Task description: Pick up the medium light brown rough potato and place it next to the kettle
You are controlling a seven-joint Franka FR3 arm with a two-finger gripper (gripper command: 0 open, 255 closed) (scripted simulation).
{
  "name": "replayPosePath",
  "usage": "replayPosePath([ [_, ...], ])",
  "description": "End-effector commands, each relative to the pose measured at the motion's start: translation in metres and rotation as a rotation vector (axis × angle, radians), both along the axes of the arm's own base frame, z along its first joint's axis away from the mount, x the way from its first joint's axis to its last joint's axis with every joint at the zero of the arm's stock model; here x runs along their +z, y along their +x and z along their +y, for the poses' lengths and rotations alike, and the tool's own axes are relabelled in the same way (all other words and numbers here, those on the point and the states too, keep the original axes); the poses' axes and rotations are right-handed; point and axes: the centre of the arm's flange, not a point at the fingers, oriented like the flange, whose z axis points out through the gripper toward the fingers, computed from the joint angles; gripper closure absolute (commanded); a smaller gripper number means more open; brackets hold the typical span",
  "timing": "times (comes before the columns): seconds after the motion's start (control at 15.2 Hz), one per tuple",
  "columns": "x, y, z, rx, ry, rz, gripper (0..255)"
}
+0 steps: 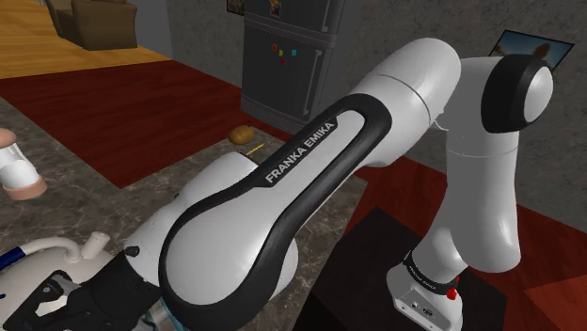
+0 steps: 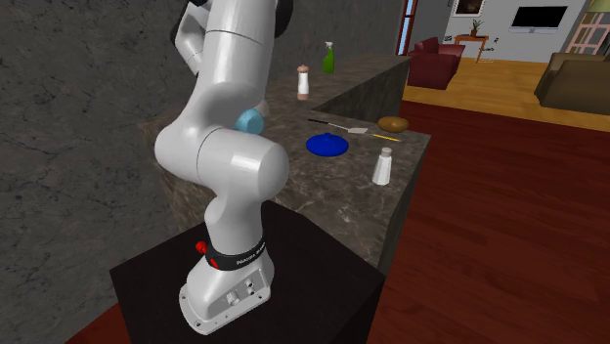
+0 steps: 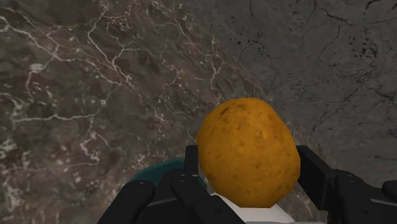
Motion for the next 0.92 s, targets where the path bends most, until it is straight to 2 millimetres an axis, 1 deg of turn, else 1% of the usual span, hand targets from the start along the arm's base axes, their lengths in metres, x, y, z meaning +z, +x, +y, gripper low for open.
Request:
replayPosePath([
  [0.0, -0.012, 0.000, 0.000, 0.000, 0.000, 0.000, 255],
  [0.86, -0.081, 0.000, 0.000, 0.000, 0.000, 0.000, 255],
])
